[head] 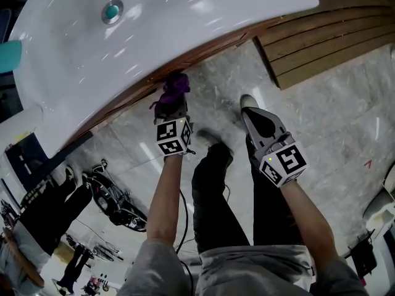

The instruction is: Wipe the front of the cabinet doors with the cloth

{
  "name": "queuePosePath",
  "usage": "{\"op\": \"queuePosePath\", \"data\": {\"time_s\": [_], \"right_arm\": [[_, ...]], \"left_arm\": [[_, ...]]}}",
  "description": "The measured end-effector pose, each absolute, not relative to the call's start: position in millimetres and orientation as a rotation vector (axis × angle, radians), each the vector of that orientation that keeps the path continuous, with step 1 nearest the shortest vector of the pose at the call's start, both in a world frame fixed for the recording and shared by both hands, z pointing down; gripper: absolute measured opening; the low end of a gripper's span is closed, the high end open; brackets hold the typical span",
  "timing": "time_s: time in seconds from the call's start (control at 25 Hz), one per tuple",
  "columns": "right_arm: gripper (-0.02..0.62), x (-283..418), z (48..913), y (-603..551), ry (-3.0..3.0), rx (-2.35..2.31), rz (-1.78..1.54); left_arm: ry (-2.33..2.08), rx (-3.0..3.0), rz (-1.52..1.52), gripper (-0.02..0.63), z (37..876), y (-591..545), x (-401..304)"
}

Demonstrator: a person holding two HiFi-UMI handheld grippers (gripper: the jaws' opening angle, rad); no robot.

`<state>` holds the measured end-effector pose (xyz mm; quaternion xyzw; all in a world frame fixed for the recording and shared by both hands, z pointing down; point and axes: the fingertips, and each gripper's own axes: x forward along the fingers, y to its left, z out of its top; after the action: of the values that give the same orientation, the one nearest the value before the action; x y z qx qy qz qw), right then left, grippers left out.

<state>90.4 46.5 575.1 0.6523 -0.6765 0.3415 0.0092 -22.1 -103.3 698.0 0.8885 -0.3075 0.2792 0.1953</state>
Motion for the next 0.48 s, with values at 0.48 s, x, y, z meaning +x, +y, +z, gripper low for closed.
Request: {"op": "queuePosePath", "data": {"time_s": [0.48], "right_arm": [[0.009, 92.7, 504.9, 23.5, -2.222, 1.957, 0.997]], "left_arm": [[-0.969, 2.454, 0.641, 0.072, 594.4, -77.3, -28.0]]}}
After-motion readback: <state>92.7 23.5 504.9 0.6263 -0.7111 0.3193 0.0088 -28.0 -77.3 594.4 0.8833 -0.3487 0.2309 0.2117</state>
